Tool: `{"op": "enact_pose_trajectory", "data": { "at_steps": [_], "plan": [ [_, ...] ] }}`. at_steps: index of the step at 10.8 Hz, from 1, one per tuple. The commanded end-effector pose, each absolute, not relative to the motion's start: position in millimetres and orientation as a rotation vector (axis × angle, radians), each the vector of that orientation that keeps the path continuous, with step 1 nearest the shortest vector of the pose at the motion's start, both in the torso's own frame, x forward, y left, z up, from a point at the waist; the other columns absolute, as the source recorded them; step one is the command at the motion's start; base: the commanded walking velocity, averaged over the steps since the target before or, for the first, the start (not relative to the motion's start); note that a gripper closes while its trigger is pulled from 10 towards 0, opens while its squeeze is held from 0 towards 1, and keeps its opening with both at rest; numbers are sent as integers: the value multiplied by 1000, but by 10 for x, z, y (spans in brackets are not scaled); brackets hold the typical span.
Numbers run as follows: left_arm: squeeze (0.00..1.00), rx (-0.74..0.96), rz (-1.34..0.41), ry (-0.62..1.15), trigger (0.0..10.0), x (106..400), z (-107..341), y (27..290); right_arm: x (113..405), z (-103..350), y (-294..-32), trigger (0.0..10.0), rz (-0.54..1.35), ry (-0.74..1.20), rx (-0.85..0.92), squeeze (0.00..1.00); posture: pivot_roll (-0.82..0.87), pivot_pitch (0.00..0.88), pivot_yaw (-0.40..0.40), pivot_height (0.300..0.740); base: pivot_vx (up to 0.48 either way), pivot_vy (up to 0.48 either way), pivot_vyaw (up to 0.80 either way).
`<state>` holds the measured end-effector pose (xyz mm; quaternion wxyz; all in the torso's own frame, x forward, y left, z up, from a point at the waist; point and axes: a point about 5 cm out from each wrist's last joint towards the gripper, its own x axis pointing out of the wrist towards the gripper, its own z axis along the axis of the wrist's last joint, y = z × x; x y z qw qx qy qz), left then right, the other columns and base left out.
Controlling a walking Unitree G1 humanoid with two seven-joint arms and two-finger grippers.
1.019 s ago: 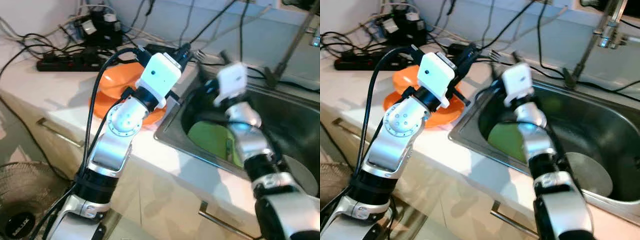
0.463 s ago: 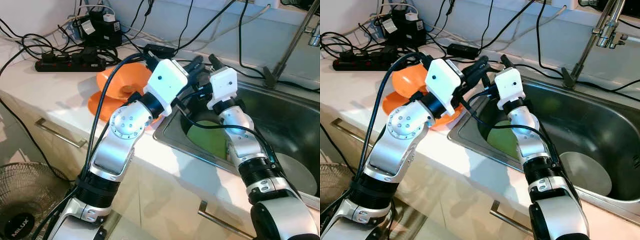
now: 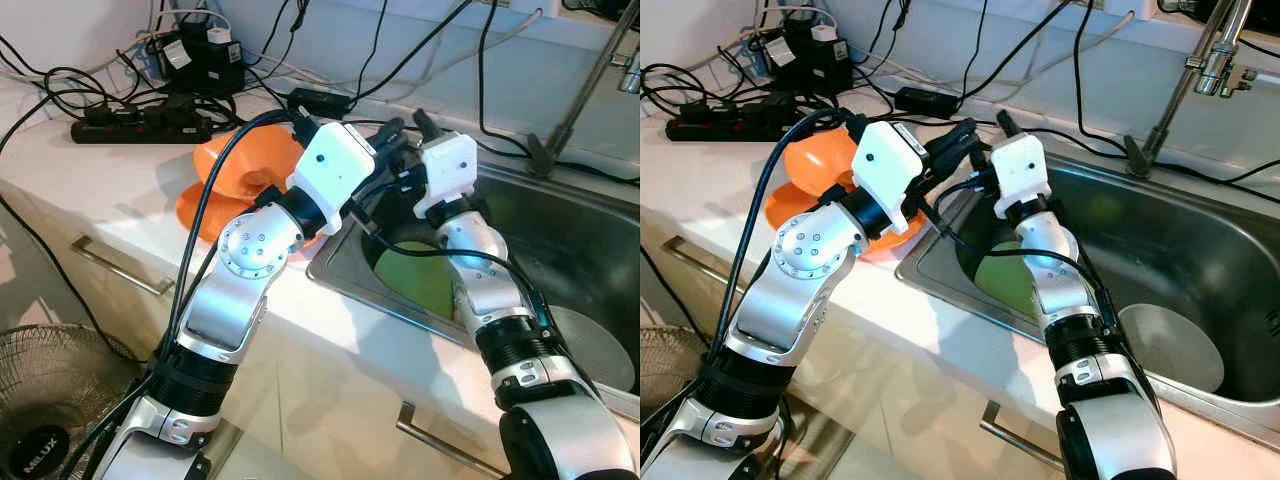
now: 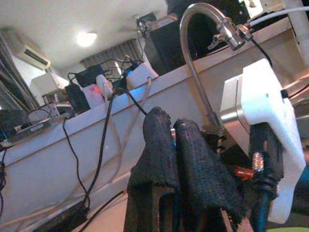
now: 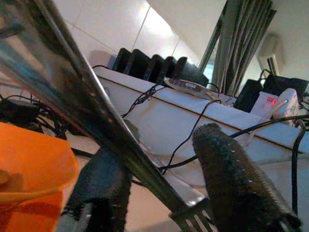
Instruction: Kitchen organization
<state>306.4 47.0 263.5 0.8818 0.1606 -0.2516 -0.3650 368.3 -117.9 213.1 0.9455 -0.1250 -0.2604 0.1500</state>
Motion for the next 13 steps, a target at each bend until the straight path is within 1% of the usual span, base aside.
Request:
{"op": "enact_pose_trajectory", "data": {
  "at_steps": [1, 7, 8, 11, 13],
  "plan": [
    [0, 341, -732, -536, 10000, 3074, 2673, 503, 3680, 2156, -1211, 0, 298, -533, -244, 0, 229, 0, -39, 740, 0, 0, 0],
    [0, 322, -694, -539, 10000, 3109, 2708, 528, 3680, 2133, -1208, 0, 302, -522, -238, 0, 230, 0, -40, 740, 0, 0, 0],
    [1000, 303, -686, -532, 10000, 3124, 2709, 536, 3681, 2133, -1208, 0, 303, -522, -237, 0, 230, 0, -40, 740, 0, 0, 0],
    [1000, 292, -656, -533, 10000, 3145, 2726, 568, 3706, 2129, -1245, 0, 288, -505, -224, 0, 234, 0, -44, 740, 0, 0, 0],
    [1000, 277, -643, -535, 10000, 3146, 2737, 592, 3782, 2156, -1335, 0, 234, -468, -207, 0, 236, 0, -48, 740, 0, 0, 0]
  ]
}}
